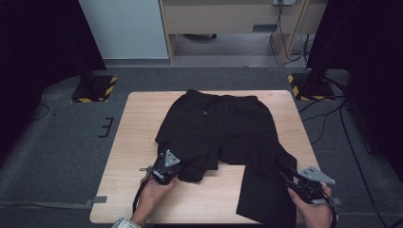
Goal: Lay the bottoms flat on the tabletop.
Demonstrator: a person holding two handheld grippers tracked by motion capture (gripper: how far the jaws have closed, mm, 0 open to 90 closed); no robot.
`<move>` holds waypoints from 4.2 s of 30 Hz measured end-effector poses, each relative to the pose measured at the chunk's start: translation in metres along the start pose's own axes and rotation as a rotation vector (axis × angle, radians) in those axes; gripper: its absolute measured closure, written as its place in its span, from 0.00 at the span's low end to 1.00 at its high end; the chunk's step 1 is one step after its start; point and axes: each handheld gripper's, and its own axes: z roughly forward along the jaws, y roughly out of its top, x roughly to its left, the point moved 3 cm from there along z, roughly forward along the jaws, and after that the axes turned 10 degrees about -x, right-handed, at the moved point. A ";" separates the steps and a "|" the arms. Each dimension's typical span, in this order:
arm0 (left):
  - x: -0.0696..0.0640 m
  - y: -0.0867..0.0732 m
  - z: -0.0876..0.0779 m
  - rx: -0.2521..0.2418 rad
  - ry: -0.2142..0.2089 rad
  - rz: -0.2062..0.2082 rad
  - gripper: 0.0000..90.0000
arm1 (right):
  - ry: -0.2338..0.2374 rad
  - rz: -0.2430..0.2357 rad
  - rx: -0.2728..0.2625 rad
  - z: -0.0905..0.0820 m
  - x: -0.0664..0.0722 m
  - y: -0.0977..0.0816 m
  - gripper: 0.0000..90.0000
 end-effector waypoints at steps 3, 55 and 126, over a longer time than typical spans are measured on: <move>0.000 -0.007 -0.011 0.005 0.008 -0.006 0.97 | 0.011 -0.014 -0.010 0.010 0.002 0.006 0.59; 0.022 0.010 -0.012 -0.073 0.051 0.017 0.39 | 0.077 0.002 0.151 -0.011 0.000 -0.025 0.96; 0.014 -0.025 -0.077 -0.084 0.156 -0.067 0.63 | 0.086 0.054 0.116 0.048 -0.031 0.017 1.00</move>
